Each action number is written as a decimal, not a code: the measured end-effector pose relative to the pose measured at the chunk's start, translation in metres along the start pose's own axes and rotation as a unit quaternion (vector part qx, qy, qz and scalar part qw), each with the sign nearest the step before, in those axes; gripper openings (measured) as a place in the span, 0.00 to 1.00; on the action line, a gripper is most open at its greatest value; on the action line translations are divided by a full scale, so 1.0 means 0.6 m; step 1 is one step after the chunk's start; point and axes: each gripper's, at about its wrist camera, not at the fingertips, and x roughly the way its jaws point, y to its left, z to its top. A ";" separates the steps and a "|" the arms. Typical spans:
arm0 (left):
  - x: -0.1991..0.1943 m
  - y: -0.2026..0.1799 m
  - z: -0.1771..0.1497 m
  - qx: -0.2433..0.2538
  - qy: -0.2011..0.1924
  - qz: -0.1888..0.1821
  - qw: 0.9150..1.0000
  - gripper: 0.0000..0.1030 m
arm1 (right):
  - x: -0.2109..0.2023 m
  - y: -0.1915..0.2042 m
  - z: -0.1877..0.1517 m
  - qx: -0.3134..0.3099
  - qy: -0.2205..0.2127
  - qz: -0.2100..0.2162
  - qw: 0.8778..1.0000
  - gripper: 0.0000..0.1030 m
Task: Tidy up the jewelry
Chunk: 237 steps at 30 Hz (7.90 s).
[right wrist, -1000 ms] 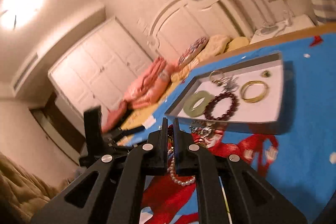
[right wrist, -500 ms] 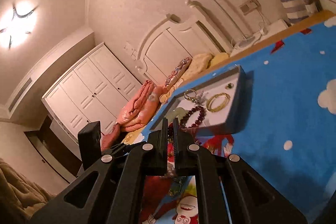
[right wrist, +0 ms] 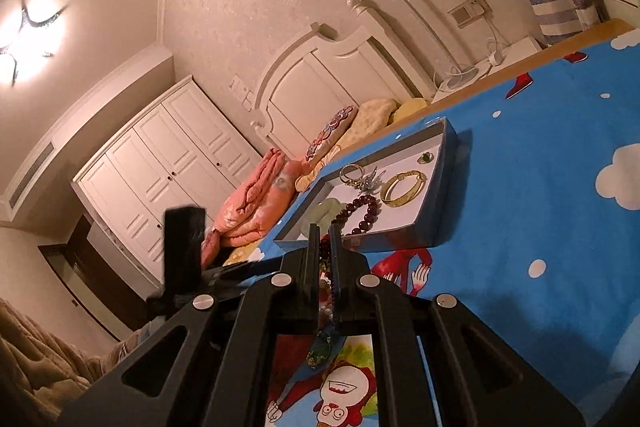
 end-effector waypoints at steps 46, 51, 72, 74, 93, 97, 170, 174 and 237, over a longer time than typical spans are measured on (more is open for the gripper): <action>-0.053 0.017 0.074 0.090 -0.078 0.062 0.991 0.47 | 0.083 0.055 0.062 -0.050 0.022 -0.035 0.998 0.07; -0.045 0.043 0.108 0.080 -0.078 0.063 0.992 0.47 | 0.111 0.058 0.083 -0.053 0.017 -0.038 0.998 0.07; 0.074 0.136 0.180 0.027 -0.025 0.144 0.989 0.79 | 0.177 -0.035 0.073 0.017 0.036 -0.089 0.995 0.07; 0.056 0.123 0.169 0.040 -0.038 0.154 0.987 0.83 | 0.174 -0.037 0.075 0.023 0.031 -0.080 0.996 0.08; -0.130 0.205 -0.067 -0.058 -0.081 0.175 0.980 0.97 | 0.142 -0.017 0.065 0.000 -0.001 -0.079 0.997 0.87; -0.137 0.259 -0.099 -0.112 -0.080 0.170 0.976 0.97 | 0.142 -0.012 0.063 -0.006 0.003 -0.078 0.997 0.87; -0.108 0.296 -0.106 -0.163 -0.047 0.111 0.979 0.97 | 0.288 0.186 -0.124 -0.210 0.302 -0.153 0.917 0.29; -0.129 0.309 -0.115 -0.184 -0.080 0.083 0.976 0.97 | 0.288 0.168 -0.115 -0.184 0.306 -0.137 0.924 0.21; -0.010 -0.071 -0.076 0.312 0.103 -0.164 0.930 0.12 | 0.046 0.036 -0.059 0.086 0.092 0.004 0.992 0.11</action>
